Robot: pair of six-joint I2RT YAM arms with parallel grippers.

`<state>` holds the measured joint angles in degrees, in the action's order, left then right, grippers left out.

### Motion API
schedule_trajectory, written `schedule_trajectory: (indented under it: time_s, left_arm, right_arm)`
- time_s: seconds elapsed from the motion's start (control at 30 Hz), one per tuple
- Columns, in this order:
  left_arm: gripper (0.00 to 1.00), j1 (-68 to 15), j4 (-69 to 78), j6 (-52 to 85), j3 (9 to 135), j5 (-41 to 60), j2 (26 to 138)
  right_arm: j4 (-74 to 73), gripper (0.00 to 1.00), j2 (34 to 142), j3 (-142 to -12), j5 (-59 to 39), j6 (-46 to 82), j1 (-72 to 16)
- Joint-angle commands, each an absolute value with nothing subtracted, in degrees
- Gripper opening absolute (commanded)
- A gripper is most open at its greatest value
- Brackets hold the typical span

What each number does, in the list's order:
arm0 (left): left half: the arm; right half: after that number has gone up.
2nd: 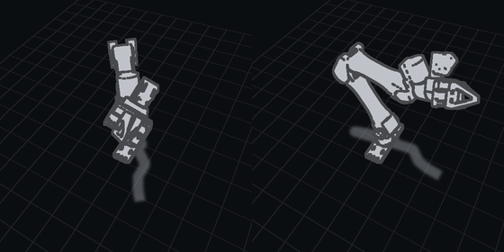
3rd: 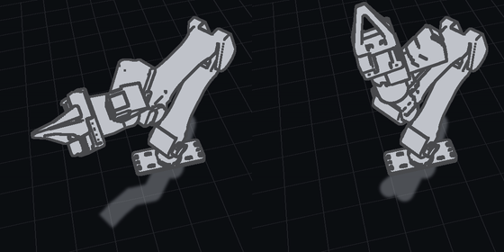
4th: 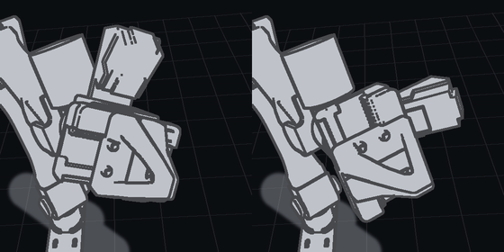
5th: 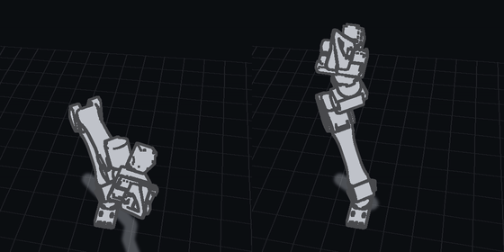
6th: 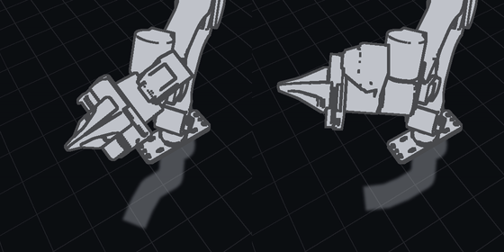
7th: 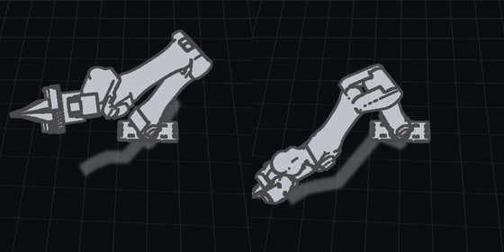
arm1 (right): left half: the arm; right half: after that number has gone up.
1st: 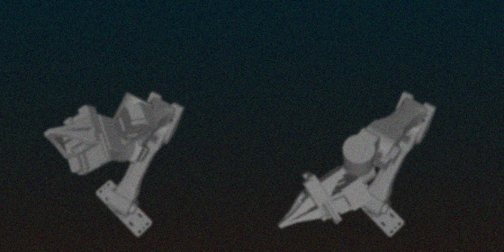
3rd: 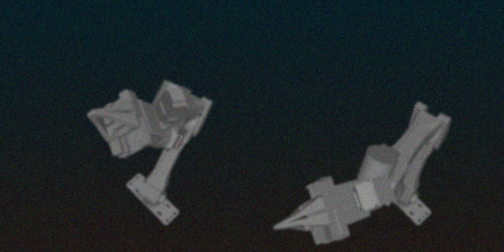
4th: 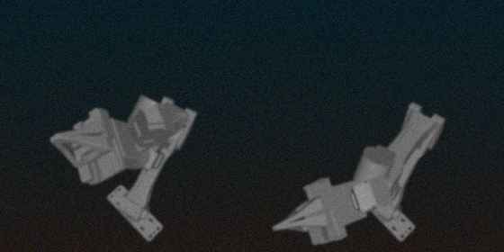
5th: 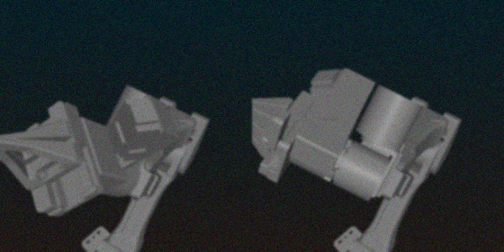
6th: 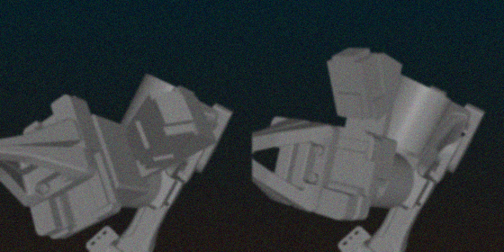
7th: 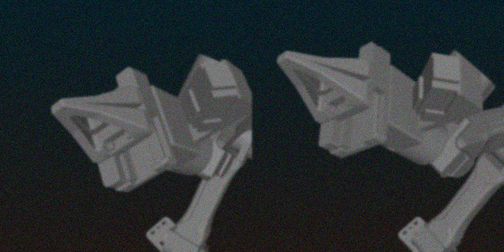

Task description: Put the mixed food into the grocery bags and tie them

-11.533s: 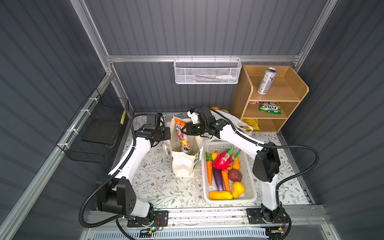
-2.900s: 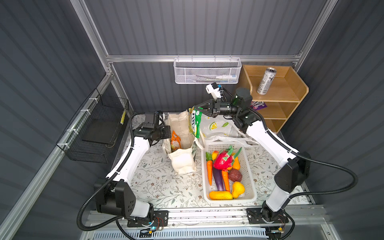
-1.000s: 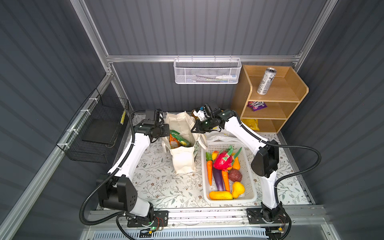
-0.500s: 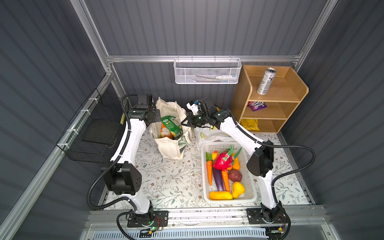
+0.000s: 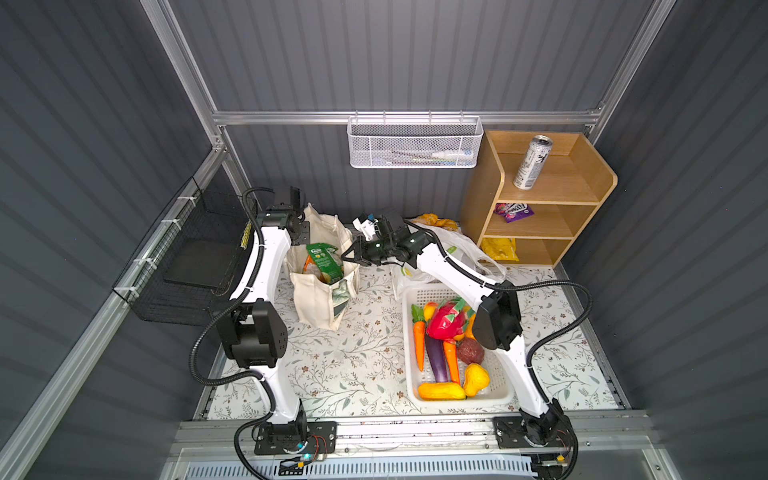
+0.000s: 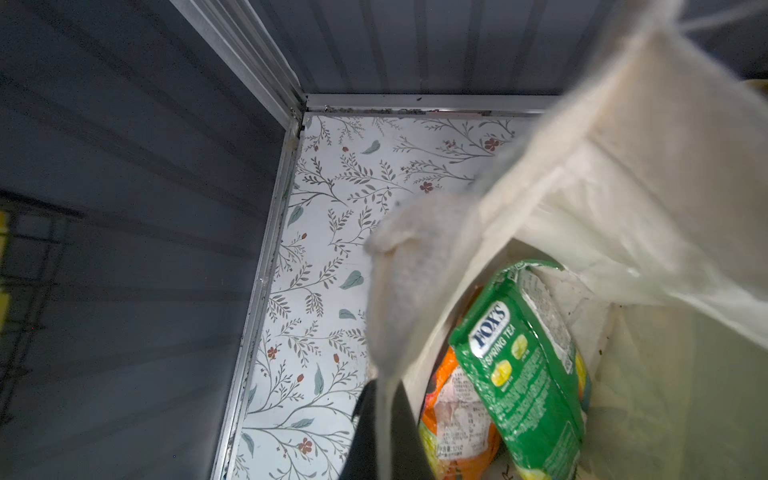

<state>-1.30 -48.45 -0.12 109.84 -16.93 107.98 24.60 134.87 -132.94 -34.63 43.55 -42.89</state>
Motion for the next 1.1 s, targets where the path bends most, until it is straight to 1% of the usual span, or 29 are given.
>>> schedule_trajectory:
  time_s: [0.0,0.03,0.1,0.13,0.17,0.27,0.37,0.47,0.57,0.63,0.73,0.8,0.93,1.07]
  left_arm:
    - [0.11,-0.36,-44.90,-1.76,113.86,-18.47,108.03]
    - [0.22,-0.36,-45.15,-1.76,114.35,-17.95,108.03]
    - [0.52,-0.35,-45.10,-1.50,114.99,-17.09,107.36]
    - [0.63,-0.40,-45.09,-1.24,115.28,-16.79,106.96]
    - [0.72,-0.35,-45.09,-1.07,115.68,-16.09,106.40]
    - [0.89,-0.42,-45.26,-0.07,116.43,-14.04,104.32]
    - [1.00,-0.36,-45.57,1.16,116.85,-10.72,101.96]
    - [1.00,-0.43,-46.37,3.36,117.42,-5.06,99.34]
    - [1.00,-0.84,-46.59,7.10,116.57,3.69,96.21]
    - [1.00,-2.76,-46.12,9.23,114.54,7.54,93.76]
    - [1.00,-9.29,-45.35,10.52,110.26,6.70,89.30]
    - [1.00,-12.87,-44.38,13.08,106.33,8.51,86.60]
    - [1.00,-21.06,-41.13,18.49,95.82,9.56,81.30]
    - [1.00,-28.97,-41.04,21.35,87.88,8.02,78.29]
  right_arm:
    - [26.14,0.48,133.58,-136.71,-36.50,40.49,-42.77]
    - [27.30,0.54,132.82,-136.60,-36.27,39.54,-42.51]
    - [30.38,0.64,130.35,-136.18,-35.57,37.10,-41.65]
    - [32.05,0.67,128.98,-135.78,-34.87,35.79,-41.30]
    - [33.71,0.70,127.21,-135.12,-34.12,34.25,-40.94]
    - [36.79,0.76,121.16,-131.12,-30.57,30.52,-39.75]
    - [38.79,0.81,114.73,-125.32,-26.06,28.47,-37.90]
    - [39.10,0.85,107.32,-117.02,-22.51,27.67,-34.70]
    - [38.00,0.86,99.49,-106.50,-20.66,28.03,-30.03]
    - [37.91,0.87,94.73,-99.57,-18.19,28.01,-26.68]
    - [39.00,0.87,88.76,-89.96,-13.44,28.17,-21.62]
    - [38.91,0.87,85.70,-84.48,-12.59,29.33,-17.89]
    - [36.69,0.88,81.52,-74.70,-13.22,32.24,-10.01]
    - [35.33,0.90,81.30,-69.61,-14.60,34.36,-4.56]
